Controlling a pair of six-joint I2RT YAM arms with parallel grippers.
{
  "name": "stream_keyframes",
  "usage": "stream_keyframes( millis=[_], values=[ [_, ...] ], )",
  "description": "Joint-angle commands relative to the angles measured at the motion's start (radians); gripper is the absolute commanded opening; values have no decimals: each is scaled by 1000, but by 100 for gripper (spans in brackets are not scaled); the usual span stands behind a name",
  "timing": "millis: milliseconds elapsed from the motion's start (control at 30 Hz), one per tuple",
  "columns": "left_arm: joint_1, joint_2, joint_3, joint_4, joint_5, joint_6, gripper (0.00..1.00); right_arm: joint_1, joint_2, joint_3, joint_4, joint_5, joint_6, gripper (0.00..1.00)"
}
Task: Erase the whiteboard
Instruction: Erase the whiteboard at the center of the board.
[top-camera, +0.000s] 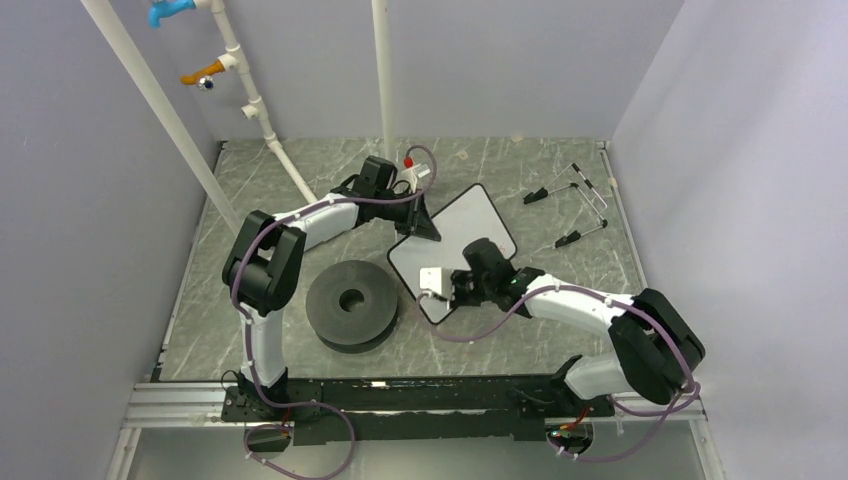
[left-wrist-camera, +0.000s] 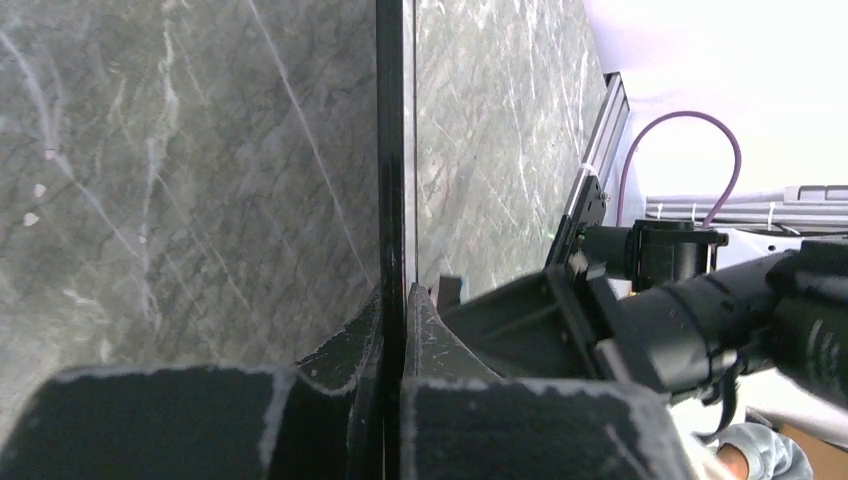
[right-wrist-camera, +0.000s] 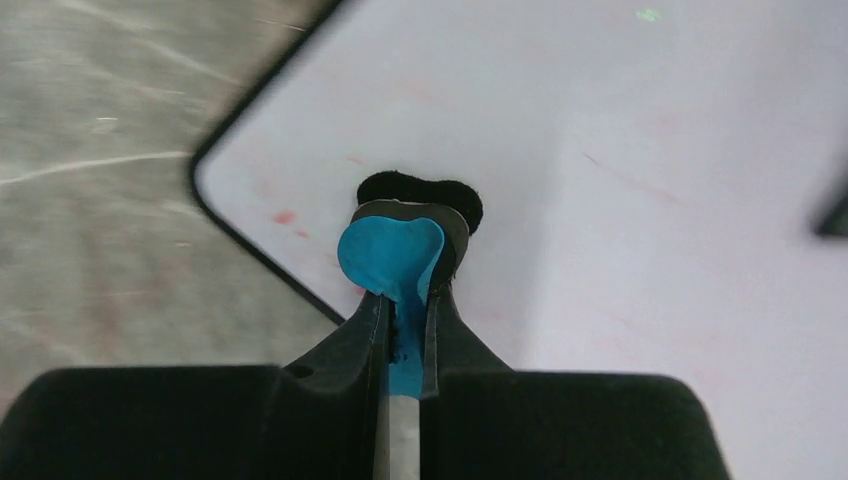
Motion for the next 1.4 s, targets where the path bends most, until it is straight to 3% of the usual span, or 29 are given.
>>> stream_keyframes(
  millis=[0,233,367,600,833,1000,1200,1367],
  values=[
    [-14,-1,17,32,43,47,0,-74,8,19,108,119,76,0],
    [-16,0,16,46,49,39,0,79,-26,-49,-86,-21,-151,0],
    [-16,1,11,58,52,32,0,94,-7,-30,-90,37,-130,0],
    [-17,-2,1,63,60,36,0,-24,40,17,69,222,39,0],
    [-17,-3,-2,66,65,36,0,-56,13,8,100,270,45,0],
    [-17,-2,7,52,63,44,0,-54,-11,2,33,191,-5,0],
    [-19,1,19,30,69,54,0,41,-22,-5,-61,77,-95,0],
    [-20,9,29,10,80,66,0,-95,-17,34,-13,131,-6,0]
  ],
)
